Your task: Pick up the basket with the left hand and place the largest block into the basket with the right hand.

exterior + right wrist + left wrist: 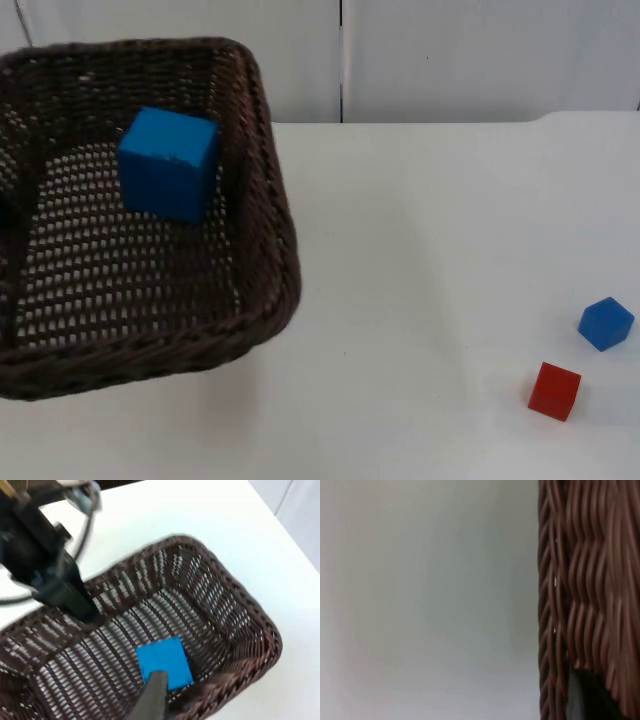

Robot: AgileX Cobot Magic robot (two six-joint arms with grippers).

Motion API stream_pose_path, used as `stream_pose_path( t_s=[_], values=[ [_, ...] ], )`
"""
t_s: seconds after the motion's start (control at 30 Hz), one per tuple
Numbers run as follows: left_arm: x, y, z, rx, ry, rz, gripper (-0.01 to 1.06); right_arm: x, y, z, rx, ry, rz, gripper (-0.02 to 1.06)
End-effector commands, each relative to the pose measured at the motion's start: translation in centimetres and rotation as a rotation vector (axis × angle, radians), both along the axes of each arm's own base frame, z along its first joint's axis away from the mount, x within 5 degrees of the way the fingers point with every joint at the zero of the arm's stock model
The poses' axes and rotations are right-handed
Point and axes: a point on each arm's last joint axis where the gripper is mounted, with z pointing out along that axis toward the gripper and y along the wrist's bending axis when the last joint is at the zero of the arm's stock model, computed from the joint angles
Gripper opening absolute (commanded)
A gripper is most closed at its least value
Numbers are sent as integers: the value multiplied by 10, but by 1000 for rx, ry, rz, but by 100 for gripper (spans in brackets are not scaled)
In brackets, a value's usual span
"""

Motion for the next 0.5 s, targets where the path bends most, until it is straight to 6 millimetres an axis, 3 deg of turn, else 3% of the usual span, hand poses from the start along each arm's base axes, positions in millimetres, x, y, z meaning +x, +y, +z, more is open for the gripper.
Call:
stream_pose_path(
  t_s=[0.0,0.27,0.47],
  values=[
    [11,-11,-7,-29,-18,13,0,-4,-7,9,-1,-9,-19,82],
    [50,-44,-44,0,40,-78,0,-13,-16,17,-17,1,-28,82],
    [79,-51,-67,-15,68,-94,0,-15,-22,22,-29,-18,-59,82]
  ],
)
